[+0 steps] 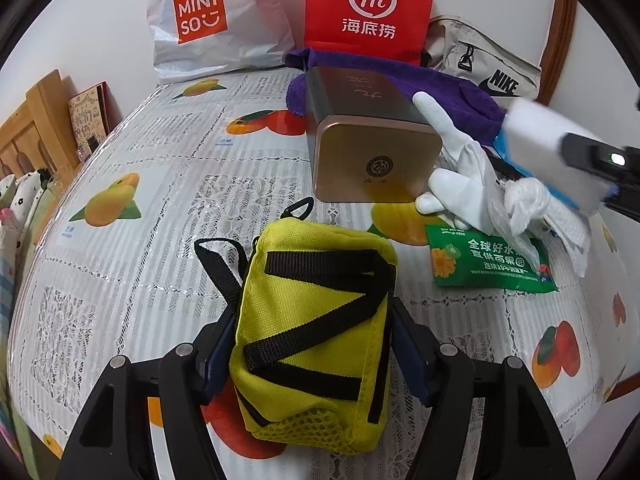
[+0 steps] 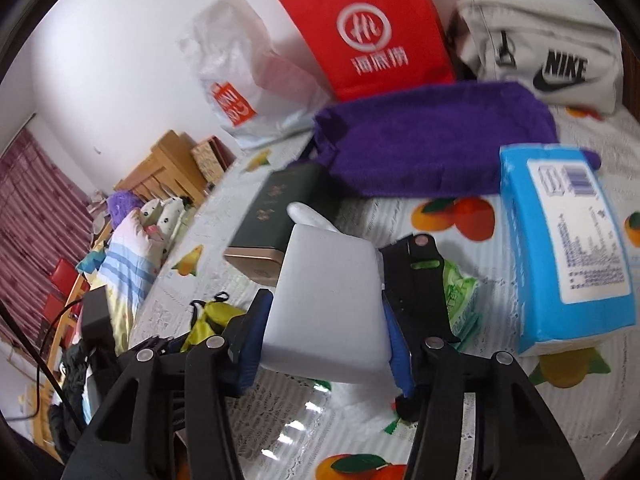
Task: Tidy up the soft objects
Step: 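Grasp the yellow strapped pouch with the left gripper while the right gripper grasps the white block, then carry the pouch and the white block toward the purple towel with both grippers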
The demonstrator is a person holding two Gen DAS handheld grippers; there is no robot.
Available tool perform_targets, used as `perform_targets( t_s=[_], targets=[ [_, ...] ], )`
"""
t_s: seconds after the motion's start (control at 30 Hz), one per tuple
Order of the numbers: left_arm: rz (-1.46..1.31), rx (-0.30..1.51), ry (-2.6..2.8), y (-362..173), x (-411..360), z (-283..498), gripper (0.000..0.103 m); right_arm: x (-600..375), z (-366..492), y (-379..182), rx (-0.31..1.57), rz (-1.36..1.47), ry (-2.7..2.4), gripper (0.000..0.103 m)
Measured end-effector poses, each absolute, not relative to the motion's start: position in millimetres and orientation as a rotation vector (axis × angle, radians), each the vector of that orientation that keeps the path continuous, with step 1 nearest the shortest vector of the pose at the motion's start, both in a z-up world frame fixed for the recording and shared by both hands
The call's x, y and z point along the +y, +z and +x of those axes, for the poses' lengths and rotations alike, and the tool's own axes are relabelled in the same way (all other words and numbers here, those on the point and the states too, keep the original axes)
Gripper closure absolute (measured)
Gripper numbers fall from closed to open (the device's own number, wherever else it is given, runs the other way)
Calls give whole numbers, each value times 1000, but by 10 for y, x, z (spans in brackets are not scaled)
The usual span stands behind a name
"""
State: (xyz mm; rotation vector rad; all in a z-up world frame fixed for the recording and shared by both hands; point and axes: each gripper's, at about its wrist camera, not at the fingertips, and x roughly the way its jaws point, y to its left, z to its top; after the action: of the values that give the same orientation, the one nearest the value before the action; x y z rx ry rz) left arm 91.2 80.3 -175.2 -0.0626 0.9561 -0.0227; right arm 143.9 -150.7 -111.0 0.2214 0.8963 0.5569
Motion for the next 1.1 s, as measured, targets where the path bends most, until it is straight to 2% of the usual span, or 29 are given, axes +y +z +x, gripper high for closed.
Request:
perform_targets(
  t_s=[0.33,0.8,0.9,0.97,1.1],
  targets=[
    [-101,975,-15,-1722,763,875,39,-2206,882,-1046,795,137,400,50],
    [-47,955,26,-1515,608,787,40,-2618,580,-1797,912,-51,159,50],
    [-63,956,23,-1470,605,786,40,-2648,581,-1844,908,-35,146,49],
    [-63,951,23,-1432,605,786,40,-2669,569,-1821,896,-3,160,53],
    [-71,934,23,-1320,613,794,40,-2704,561,-1696,866,40,184,53]
  ],
)
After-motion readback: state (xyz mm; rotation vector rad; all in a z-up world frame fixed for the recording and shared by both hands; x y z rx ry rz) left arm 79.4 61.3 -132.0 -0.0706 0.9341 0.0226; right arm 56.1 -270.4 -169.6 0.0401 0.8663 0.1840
